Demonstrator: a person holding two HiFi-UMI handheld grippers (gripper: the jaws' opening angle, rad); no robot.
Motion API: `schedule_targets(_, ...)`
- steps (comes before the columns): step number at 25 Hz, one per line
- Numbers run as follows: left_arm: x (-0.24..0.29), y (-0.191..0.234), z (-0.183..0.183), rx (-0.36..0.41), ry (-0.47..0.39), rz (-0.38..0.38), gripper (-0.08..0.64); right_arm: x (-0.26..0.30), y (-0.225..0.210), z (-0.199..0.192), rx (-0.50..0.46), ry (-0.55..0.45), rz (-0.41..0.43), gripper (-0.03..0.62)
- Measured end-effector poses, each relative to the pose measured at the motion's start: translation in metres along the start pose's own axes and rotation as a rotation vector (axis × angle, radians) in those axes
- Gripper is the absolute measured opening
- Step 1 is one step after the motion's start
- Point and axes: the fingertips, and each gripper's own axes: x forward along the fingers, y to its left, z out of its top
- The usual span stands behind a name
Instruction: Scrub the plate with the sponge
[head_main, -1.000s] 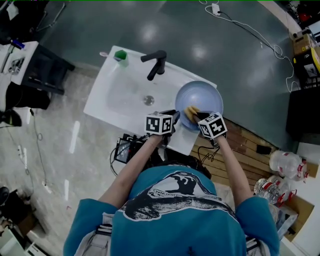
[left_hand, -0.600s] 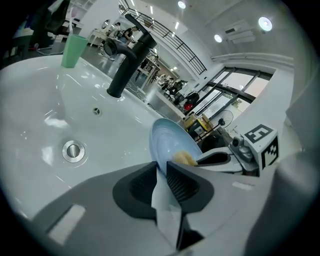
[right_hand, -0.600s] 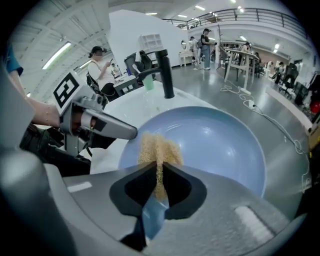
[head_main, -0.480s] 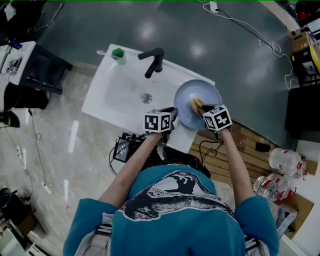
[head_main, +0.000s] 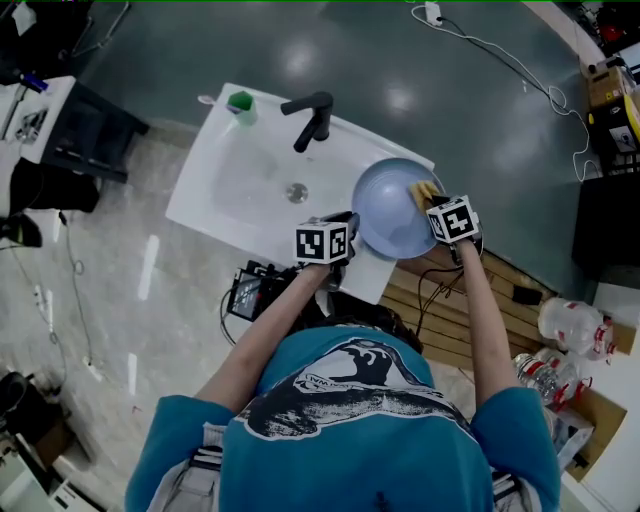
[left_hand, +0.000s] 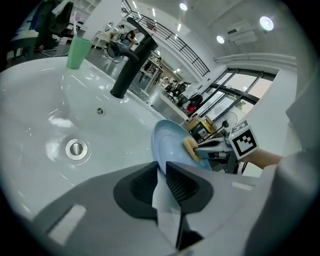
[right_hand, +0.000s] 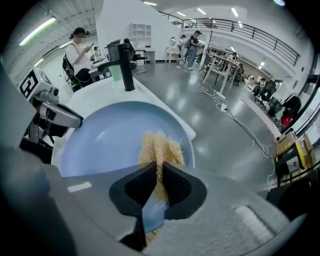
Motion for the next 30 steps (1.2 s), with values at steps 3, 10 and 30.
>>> schedule_targets(3,0.0,0.0,0.002,0.006,-0.011,0.033,0.063,-0.005,0.011,-0.01,-0.021,0.02,-0.003,0.036)
schedule_targets(10,0.0,0.002,0.006,0.018,-0.029,0.06,0.058,-0.018,0.059,-0.032,0.046,0.004,0.067,0.037)
schedule_targets(30,-0.003,0.0,0.012,0.13,0.016,-0.013,0.063,-0.017,0.152,-0.003,0.196,-0.099,0.255,0.037)
